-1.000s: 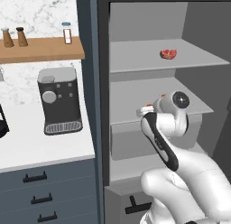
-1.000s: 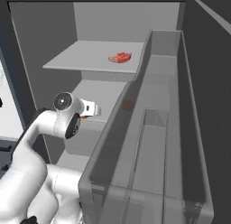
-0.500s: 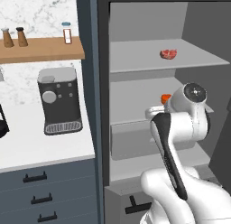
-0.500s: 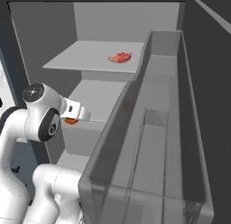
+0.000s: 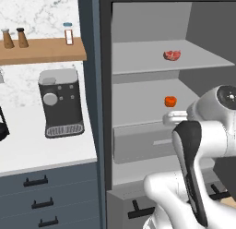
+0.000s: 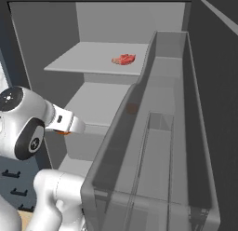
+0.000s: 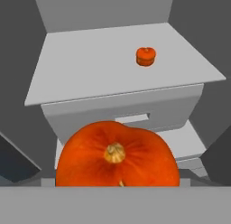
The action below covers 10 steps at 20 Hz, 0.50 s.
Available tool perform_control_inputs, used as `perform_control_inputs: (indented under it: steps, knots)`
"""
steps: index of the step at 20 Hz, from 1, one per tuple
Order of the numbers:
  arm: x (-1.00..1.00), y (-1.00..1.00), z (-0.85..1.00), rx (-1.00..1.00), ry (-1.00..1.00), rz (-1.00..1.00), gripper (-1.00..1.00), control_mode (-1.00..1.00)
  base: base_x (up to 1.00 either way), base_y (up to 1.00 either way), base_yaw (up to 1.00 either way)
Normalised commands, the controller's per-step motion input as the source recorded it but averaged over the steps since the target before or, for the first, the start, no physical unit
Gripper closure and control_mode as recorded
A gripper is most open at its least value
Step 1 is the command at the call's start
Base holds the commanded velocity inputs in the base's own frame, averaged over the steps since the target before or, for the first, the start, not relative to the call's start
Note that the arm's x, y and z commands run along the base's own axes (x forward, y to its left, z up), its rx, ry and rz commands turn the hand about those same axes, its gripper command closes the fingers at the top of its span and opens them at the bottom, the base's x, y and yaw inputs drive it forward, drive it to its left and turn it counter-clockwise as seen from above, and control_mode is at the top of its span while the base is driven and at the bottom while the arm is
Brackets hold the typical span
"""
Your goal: Place one squash and one steak in each tupperware on the nearby counter, to pack two identical lunches.
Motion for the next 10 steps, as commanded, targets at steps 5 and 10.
perform_control_inputs:
  steps: [5, 10]
  knots:
    - [-0.07, 0.00, 0.00, 0.00, 0.00, 0.04, 1.00, -1.00, 0.00, 0.00, 0.00]
    - [0.00, 0.00, 0.00, 0.00, 0.00, 0.00, 1.00, -1.00, 0.00, 0.00, 0.00]
